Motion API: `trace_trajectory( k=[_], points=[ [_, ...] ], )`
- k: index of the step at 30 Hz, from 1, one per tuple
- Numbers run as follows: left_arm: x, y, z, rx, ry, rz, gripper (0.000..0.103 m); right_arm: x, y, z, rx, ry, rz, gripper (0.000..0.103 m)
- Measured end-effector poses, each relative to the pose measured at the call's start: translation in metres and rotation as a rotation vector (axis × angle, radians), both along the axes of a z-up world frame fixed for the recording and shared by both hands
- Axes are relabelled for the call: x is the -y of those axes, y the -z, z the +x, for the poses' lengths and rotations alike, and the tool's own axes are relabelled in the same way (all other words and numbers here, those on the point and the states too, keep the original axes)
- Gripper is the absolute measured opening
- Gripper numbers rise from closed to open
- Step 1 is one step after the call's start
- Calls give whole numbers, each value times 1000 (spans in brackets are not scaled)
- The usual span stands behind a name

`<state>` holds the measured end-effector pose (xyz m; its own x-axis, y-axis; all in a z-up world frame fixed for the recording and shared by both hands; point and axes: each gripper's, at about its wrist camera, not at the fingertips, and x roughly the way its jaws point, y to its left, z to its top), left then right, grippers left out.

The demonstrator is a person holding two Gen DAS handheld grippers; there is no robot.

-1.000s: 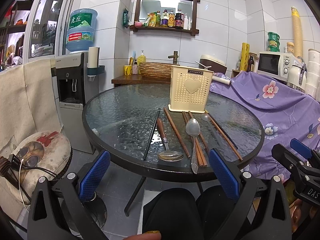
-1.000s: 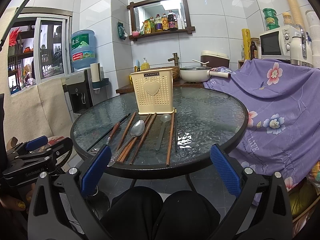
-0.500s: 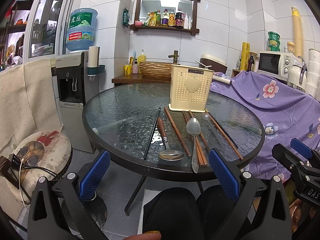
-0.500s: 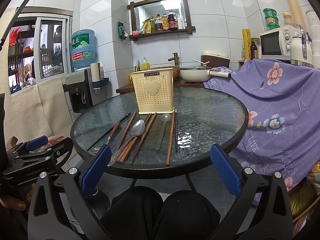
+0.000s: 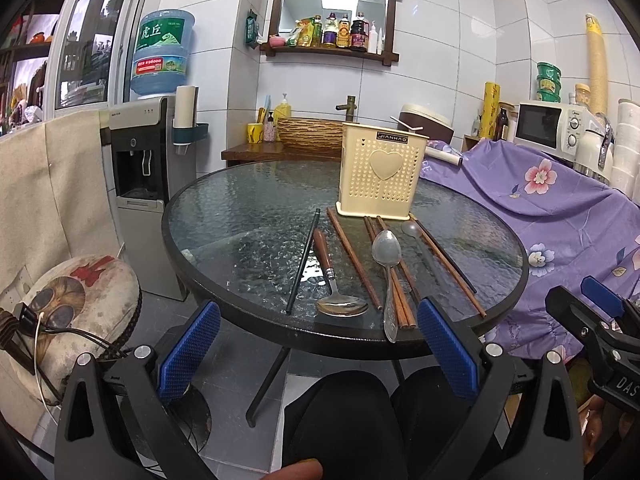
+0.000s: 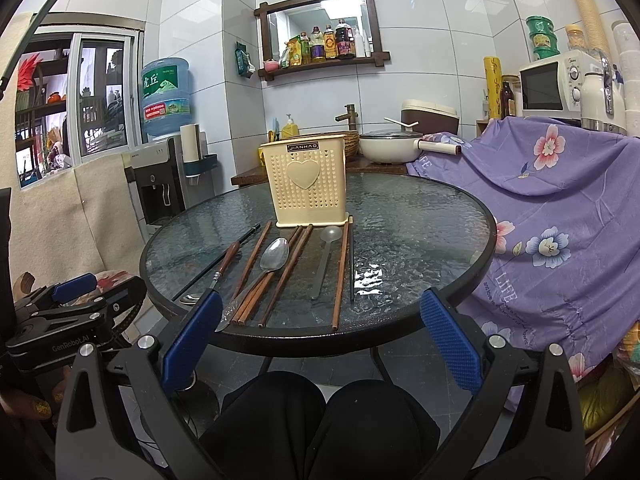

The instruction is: Organize utensils

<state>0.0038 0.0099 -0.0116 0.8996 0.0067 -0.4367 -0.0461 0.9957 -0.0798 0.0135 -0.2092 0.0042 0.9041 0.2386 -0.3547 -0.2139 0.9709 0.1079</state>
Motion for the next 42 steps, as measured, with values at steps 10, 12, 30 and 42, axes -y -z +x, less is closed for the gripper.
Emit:
trace_trajectory(
  k=[10, 12, 30, 42],
  points=[
    [-20, 4, 26, -76, -17, 19, 97, 11, 17, 19, -52, 42, -26, 98],
    [-25, 3, 34, -77, -26, 38, 97, 12, 21, 27, -69, 47, -33, 98],
    [-33, -11, 105, -107, 5, 138, 97, -15, 23, 121, -201, -21, -114, 98],
    [-34, -9, 141, -183, 25, 173, 97, -5, 21, 161, -293, -36, -108, 98]
  ],
)
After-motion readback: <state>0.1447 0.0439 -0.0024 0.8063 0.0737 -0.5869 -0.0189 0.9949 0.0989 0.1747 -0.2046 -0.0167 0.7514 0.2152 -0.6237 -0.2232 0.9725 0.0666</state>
